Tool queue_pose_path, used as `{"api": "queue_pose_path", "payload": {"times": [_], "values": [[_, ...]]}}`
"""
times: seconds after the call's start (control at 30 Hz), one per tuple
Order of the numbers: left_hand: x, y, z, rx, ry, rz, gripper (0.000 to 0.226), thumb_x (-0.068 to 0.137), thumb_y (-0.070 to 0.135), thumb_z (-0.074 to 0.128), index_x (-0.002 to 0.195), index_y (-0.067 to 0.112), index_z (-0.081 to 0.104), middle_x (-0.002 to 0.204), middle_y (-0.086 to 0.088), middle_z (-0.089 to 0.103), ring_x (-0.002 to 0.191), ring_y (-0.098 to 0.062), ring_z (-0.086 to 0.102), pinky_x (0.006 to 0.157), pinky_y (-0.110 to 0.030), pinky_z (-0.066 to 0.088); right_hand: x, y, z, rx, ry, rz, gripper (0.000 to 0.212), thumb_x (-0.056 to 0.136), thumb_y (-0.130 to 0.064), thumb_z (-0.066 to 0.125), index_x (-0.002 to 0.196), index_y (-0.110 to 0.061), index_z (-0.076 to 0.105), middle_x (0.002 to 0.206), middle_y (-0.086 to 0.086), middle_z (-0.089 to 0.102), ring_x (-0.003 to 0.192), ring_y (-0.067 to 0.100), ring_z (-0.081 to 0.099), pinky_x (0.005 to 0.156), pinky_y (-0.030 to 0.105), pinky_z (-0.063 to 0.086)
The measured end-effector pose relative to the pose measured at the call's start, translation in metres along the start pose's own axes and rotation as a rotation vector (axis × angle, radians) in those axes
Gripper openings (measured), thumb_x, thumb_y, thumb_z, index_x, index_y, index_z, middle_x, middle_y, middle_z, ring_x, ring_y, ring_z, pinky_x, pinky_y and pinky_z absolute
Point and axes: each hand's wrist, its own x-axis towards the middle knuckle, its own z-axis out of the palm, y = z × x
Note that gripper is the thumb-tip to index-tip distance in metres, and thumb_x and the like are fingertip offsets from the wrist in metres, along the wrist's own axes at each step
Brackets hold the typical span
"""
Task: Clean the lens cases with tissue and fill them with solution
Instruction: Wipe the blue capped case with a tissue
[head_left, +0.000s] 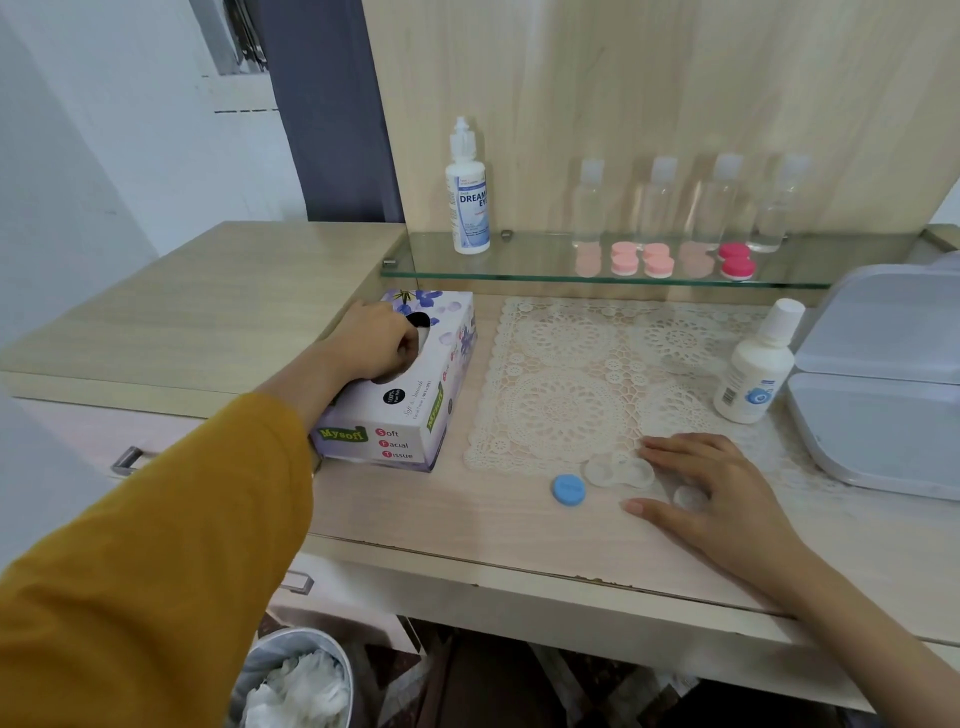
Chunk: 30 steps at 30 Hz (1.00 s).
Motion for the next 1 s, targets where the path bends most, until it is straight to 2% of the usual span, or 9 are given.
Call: {"api": "queue_pose_path", "payload": {"times": [0.1,0.2,0.3,0.43,0.53,0.67,0.77,0.87,1.0], "values": [[-0.002,-0.002,-0.004,-0.147,0.014,-0.011,0.024,0.082,0.006,0.049,0.079,0.018,0.070,0.072,0.002,0.059,0.072,-0.014,0.047,0.063,-0.025,0.034,0.000,0.001,0.000,0.000,0.003,0.001,0.077,0.054,-0.076,0.049,0.110,-0.026,0.067,0.112,-0.026,0.053,0.114,0.008,0.043,0.097,0.028,0.035],[-0.001,-0.004,-0.011,-0.308,0.031,-0.046,0.012,0.081,0.009,0.061,0.077,0.015,0.071,0.083,-0.003,0.067,0.075,-0.014,0.050,0.068,-0.025,0.037,0.000,0.001,0.001,-0.001,0.003,-0.001,0.077,0.055,-0.076,0.049,0.110,-0.025,0.067,0.112,-0.025,0.054,0.114,0.009,0.044,0.098,0.030,0.036],[-0.001,-0.004,-0.024,-0.463,0.073,-0.097,0.000,0.080,0.011,0.068,0.080,0.011,0.068,0.085,-0.005,0.061,0.081,-0.017,0.052,0.071,-0.024,0.036,0.000,0.001,0.000,0.008,0.006,-0.005,0.077,0.055,-0.075,0.049,0.110,-0.025,0.067,0.111,-0.025,0.054,0.113,0.008,0.044,0.097,0.029,0.035],[-0.004,-0.003,-0.035,-0.596,0.092,-0.107,0.010,0.081,0.007,0.066,0.076,0.013,0.060,0.087,-0.006,0.060,0.082,-0.018,0.054,0.059,-0.017,0.039,0.000,0.000,0.000,0.004,0.001,-0.014,0.077,0.055,-0.075,0.049,0.110,-0.024,0.067,0.111,-0.025,0.053,0.113,0.009,0.044,0.095,0.026,0.033],[-0.007,-0.004,-0.032,-0.654,0.097,-0.166,0.014,0.077,0.001,0.069,0.083,0.012,0.063,0.098,-0.006,0.061,0.078,-0.013,0.055,0.064,-0.016,0.039,0.000,0.000,-0.001,0.002,-0.006,-0.004,0.079,0.054,-0.076,0.048,0.111,-0.024,0.067,0.110,-0.026,0.052,0.114,0.008,0.043,0.095,0.025,0.031],[-0.010,-0.006,-0.036,-0.604,0.147,-0.210,0.040,0.074,-0.008,0.068,0.110,0.008,0.062,0.113,-0.010,0.053,0.086,-0.016,0.054,0.073,-0.024,0.040,0.000,0.001,0.000,0.006,-0.011,0.005,0.079,0.054,-0.076,0.047,0.111,-0.025,0.067,0.111,-0.024,0.054,0.114,0.007,0.043,0.096,0.025,0.033],[-0.010,-0.010,-0.043,-0.514,0.218,-0.236,0.046,0.065,-0.006,0.076,0.109,0.004,0.062,0.117,-0.017,0.049,0.085,-0.024,0.054,0.074,-0.028,0.041,-0.002,0.002,0.000,0.007,-0.009,0.006,0.079,0.054,-0.076,0.047,0.111,-0.024,0.067,0.114,-0.020,0.059,0.113,0.007,0.043,0.096,0.024,0.032],[-0.010,-0.011,-0.050,-0.455,0.248,-0.254,0.036,0.065,-0.001,0.078,0.099,-0.003,0.067,0.116,-0.020,0.052,0.093,-0.032,0.057,0.080,-0.031,0.044,-0.002,0.003,-0.001,0.010,-0.014,0.010,0.079,0.054,-0.076,0.048,0.111,-0.024,0.067,0.115,-0.018,0.059,0.114,0.009,0.044,0.097,0.024,0.031],[-0.011,-0.004,-0.061,-0.487,0.343,-0.175,0.017,0.071,0.002,0.074,0.088,-0.002,0.072,0.106,-0.017,0.061,0.089,-0.026,0.056,0.081,-0.030,0.044,-0.002,0.000,-0.001,0.012,-0.022,0.010,0.077,0.055,-0.074,0.051,0.113,-0.025,0.066,0.116,-0.020,0.057,0.114,0.006,0.042,0.097,0.024,0.029]]}}
